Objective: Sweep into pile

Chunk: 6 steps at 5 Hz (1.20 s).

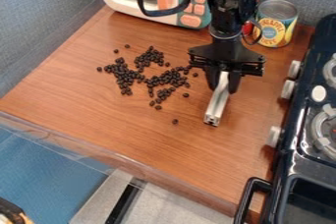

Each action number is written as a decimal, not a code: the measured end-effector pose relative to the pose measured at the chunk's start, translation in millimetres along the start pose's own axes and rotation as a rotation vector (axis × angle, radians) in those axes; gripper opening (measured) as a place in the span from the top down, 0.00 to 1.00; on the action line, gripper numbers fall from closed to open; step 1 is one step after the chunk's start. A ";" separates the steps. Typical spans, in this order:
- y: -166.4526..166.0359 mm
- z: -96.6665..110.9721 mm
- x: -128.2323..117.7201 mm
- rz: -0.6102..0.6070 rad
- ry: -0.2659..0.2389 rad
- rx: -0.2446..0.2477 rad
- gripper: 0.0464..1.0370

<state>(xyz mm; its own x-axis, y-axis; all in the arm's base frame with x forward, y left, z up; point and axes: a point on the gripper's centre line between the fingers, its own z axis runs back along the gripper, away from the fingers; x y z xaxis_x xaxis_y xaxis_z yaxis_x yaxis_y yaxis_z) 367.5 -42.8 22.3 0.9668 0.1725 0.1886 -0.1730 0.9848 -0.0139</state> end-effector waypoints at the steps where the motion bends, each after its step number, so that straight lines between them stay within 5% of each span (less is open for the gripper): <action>1: 18.1 0.5 1.6 0.011 -0.006 0.043 0.70; 6: 90.0 -1.6 8.1 -0.004 0.000 0.038 0.70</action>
<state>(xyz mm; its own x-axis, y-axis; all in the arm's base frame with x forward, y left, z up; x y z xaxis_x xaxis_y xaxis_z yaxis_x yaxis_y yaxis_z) 360.0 47.2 21.0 0.9675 0.1686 0.1884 -0.1761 0.9841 0.0238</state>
